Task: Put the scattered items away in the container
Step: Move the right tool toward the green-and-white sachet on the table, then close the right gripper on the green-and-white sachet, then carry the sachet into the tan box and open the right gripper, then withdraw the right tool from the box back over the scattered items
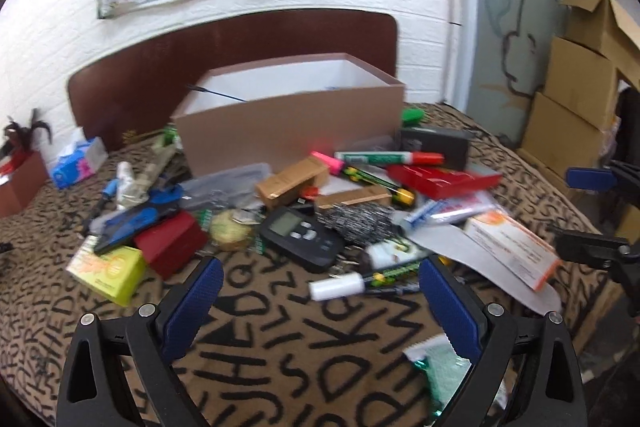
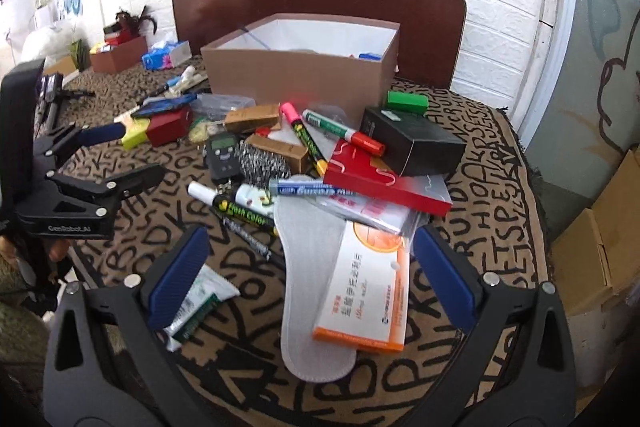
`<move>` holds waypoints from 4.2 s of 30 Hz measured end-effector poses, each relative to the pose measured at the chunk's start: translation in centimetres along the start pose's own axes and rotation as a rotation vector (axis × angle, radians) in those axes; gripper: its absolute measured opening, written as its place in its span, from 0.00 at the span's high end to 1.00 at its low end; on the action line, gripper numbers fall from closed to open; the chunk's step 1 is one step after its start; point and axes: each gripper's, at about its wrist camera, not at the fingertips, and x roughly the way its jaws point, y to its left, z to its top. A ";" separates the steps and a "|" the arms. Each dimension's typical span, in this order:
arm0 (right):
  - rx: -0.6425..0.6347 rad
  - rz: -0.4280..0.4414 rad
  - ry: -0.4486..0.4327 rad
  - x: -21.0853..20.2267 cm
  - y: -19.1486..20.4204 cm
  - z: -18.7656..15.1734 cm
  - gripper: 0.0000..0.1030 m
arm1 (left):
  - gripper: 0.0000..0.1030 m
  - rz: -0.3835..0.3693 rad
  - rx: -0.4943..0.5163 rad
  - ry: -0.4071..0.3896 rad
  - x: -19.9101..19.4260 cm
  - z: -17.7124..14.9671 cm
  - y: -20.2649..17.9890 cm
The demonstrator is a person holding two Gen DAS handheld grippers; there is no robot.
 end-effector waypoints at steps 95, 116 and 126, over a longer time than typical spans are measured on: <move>0.058 0.233 0.134 23.4 -5.3 26.0 0.65 | 0.45 -0.214 0.071 0.110 22.2 21.6 6.8; 0.155 0.177 0.111 23.7 -6.6 25.3 0.40 | 0.17 -0.121 0.036 0.093 22.0 21.3 7.3; 0.174 0.174 0.006 16.8 -4.4 24.2 0.22 | 0.17 -0.020 -0.030 -0.029 14.9 19.7 7.7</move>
